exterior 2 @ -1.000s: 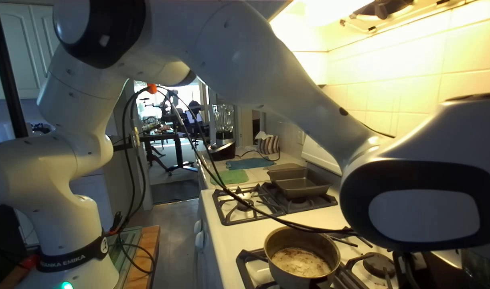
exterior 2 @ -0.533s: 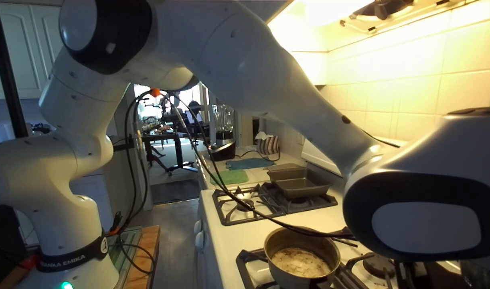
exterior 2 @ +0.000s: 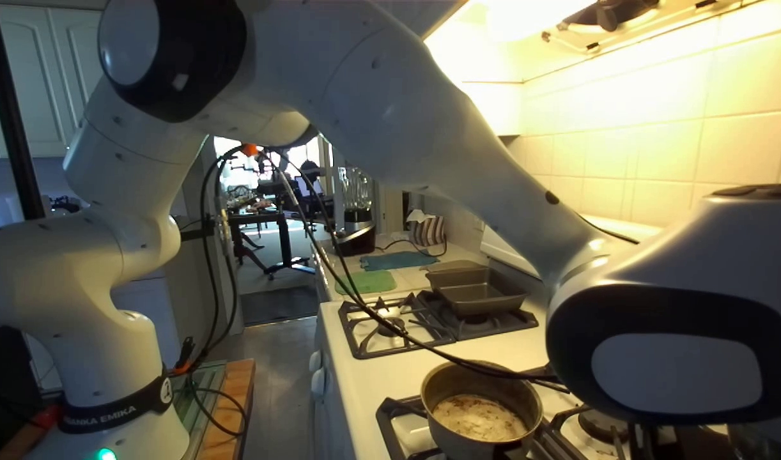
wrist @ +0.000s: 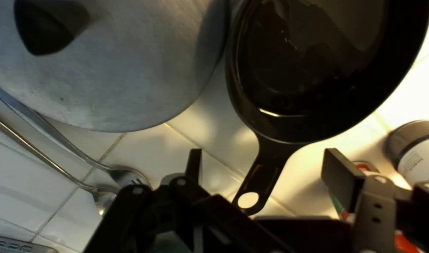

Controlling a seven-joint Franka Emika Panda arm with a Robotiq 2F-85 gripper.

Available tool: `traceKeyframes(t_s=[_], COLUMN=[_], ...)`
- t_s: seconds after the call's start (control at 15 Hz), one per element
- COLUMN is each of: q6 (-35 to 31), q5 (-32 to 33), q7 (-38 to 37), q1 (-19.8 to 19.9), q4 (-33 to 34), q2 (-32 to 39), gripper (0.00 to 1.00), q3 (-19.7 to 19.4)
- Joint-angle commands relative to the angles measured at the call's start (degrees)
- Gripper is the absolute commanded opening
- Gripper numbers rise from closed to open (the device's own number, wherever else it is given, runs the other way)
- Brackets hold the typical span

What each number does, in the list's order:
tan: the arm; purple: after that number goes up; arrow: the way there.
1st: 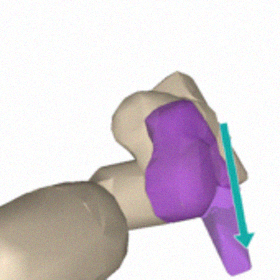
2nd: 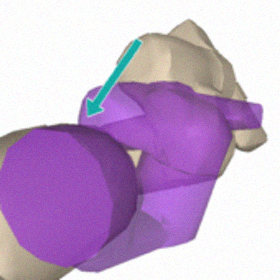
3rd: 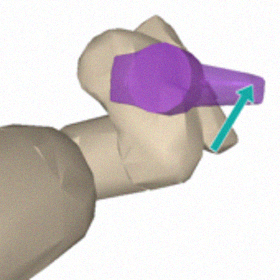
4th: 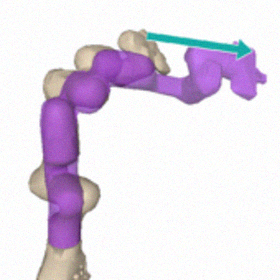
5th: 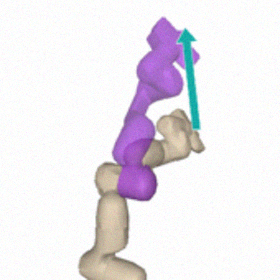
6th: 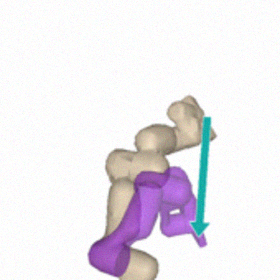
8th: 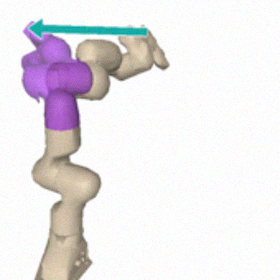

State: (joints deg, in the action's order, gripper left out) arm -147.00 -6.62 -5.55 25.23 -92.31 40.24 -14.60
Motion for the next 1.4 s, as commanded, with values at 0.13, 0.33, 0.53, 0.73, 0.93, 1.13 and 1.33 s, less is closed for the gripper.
traceKeyframes(t_s=[0.13,0.33,0.53,0.73,0.93,1.13,1.33], q6=[0.5,0.5,0.6,0.8,1.1,1.3,1.8], q5=[-1.6,-1.7,-1.7,-1.7,-1.7,-1.8,-1.8], q7=[-0.9,-1.3,-1.6,-2.0,-2.6,-3.0,-3.9], q1=[0.4,0.4,0.4,0.3,0.2,0.1,0.0], q4=[2.0,2.0,2.1,2.1,2.1,2.1,2.4], q2=[1.4,1.4,1.6,1.7,1.8,1.9,2.1], gripper=[0.77,0.61,0.55,0.51,0.45,0.36,0.3], q3=[0.7,0.8,0.8,0.8,0.8,0.7,0.6])
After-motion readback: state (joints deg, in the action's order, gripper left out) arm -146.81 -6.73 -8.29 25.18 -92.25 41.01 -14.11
